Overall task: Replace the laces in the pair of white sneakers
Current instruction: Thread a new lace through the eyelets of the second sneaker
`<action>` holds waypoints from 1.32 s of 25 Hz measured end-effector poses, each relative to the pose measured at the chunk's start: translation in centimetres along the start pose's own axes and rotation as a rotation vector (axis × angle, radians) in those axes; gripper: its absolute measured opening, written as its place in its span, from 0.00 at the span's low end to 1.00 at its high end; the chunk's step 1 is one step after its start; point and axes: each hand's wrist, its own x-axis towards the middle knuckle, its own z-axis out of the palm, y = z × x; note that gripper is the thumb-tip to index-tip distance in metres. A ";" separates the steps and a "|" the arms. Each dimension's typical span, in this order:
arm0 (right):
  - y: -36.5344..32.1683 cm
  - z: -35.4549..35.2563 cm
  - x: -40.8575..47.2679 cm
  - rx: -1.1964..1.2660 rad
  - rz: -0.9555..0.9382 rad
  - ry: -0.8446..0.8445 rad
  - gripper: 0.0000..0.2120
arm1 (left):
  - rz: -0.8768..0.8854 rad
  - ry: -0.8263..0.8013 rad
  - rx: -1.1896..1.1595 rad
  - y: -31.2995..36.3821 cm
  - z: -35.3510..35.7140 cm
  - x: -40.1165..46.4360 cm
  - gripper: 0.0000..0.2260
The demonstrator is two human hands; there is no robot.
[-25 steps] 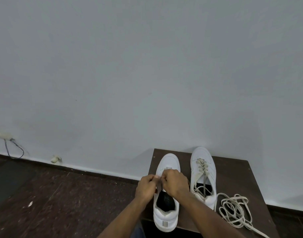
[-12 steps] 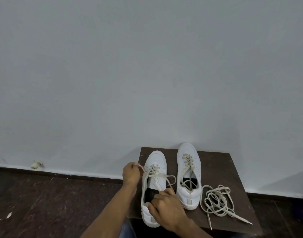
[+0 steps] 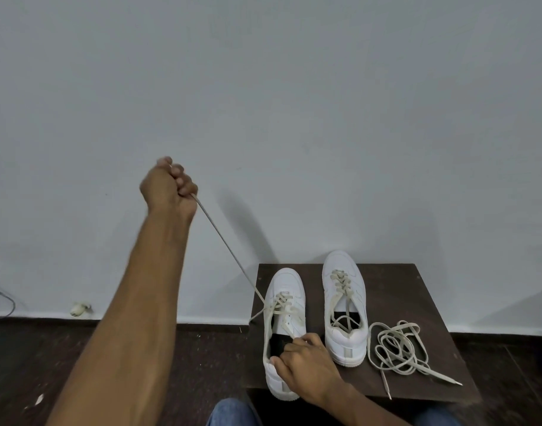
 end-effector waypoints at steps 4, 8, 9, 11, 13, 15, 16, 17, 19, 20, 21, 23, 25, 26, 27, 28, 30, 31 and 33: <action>-0.3 -0.8 0.3 0.076 0.039 -0.105 0.23 | 0.049 -0.088 -0.160 4.9 1.1 -0.2 0.14; 0.4 -1.8 1.2 0.447 0.165 -0.173 0.17 | 0.088 -0.081 -0.209 6.8 -1.1 -0.3 0.12; 0.7 -1.8 1.4 0.525 0.231 -0.120 0.13 | 0.086 -0.058 -0.111 5.7 -2.0 -0.1 0.12; 1.1 -2.0 1.8 0.528 0.352 -0.014 0.06 | 0.023 0.005 0.212 1.2 -4.2 0.4 0.11; 1.2 -1.9 2.2 0.441 0.426 -0.028 0.10 | -0.094 0.053 0.619 -5.1 -7.5 0.4 0.08; 1.3 -1.8 2.4 0.380 0.452 -0.104 0.16 | -0.197 0.010 0.983 -11.4 -11.1 -0.2 0.05; 1.3 -1.9 2.4 0.370 0.456 -0.141 0.17 | -0.234 -0.041 1.119 -14.1 -12.8 -0.7 0.06; 1.3 -2.0 2.4 0.367 0.459 -0.161 0.18 | -0.250 -0.100 1.237 -16.4 -14.3 -1.0 0.06; 1.3 -2.0 2.4 0.365 0.467 -0.186 0.19 | -0.249 -0.229 1.467 -19.9 -16.2 -1.7 0.07; 1.3 -2.0 2.5 0.365 0.471 -0.196 0.20 | -0.266 -0.298 1.563 -21.0 -16.6 -1.9 0.07; 1.2 -2.0 2.5 0.364 0.473 -0.202 0.21 | -0.283 -0.360 1.619 -21.7 -16.9 -2.1 0.07; 1.1 -2.0 2.7 0.364 0.481 -0.204 0.21 | -0.301 -0.427 1.633 -22.2 -16.8 -2.2 0.06; 1.0 -1.9 2.8 0.355 0.485 -0.206 0.20 | -0.310 -0.492 1.647 -21.8 -16.7 -2.2 0.05; 1.1 -1.9 2.9 0.347 0.483 -0.211 0.20 | -0.327 -0.540 1.640 -21.5 -16.8 -2.1 0.05; 1.1 -1.9 2.9 0.343 0.483 -0.216 0.20 | -0.351 -0.574 1.610 -21.2 -16.9 -2.0 0.04; 1.0 -1.9 2.9 0.344 0.484 -0.219 0.20 | -0.370 -0.593 1.580 -21.1 -17.2 -1.9 0.05; 0.9 -2.0 3.0 0.353 0.487 -0.225 0.20 | -0.355 -0.581 1.564 -21.2 -17.9 -1.8 0.08; 0.8 -2.0 3.1 0.354 0.492 -0.231 0.21 | -0.335 -0.557 1.570 -21.4 -18.0 -1.9 0.07; 0.8 -2.4 3.1 0.350 0.514 -0.239 0.21 | -0.302 -0.462 1.534 -22.2 -17.5 -2.6 0.06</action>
